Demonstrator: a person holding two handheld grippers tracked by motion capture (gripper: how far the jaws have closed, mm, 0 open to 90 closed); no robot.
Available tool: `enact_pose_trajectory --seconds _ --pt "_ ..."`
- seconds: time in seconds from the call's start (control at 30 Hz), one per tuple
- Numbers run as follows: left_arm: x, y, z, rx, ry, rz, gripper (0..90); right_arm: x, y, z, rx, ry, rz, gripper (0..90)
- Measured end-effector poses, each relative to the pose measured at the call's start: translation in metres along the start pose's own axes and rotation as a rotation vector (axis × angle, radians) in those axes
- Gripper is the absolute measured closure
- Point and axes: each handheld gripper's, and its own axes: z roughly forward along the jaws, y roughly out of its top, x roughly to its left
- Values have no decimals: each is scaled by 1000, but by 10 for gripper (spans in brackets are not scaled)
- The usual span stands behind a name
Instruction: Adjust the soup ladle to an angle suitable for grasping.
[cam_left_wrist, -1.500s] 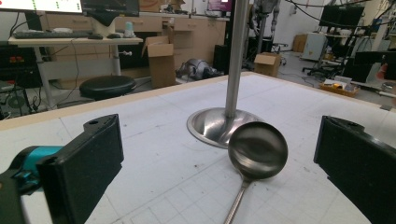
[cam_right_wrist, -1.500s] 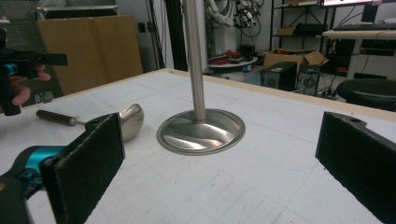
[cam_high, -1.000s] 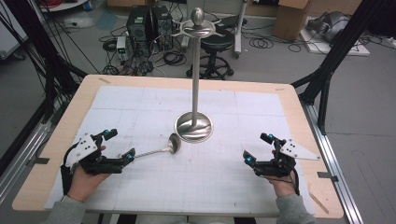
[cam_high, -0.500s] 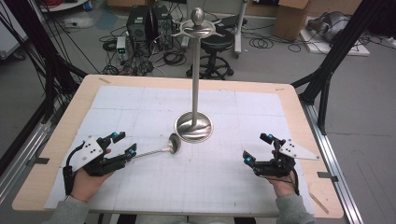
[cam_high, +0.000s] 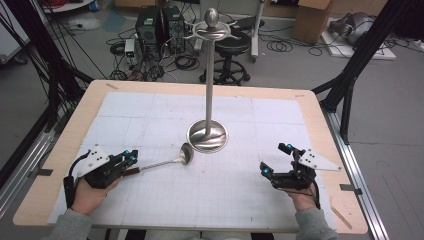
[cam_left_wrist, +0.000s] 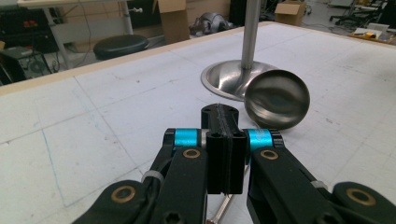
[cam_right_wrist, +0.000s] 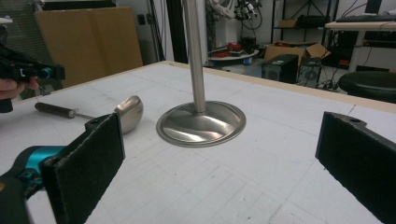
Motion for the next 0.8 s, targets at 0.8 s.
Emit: enact_pose_trajectory --seconds 0.8 --pt "3 -18 1 176 4 -41 894 -3 0 8 15 8 2 2"
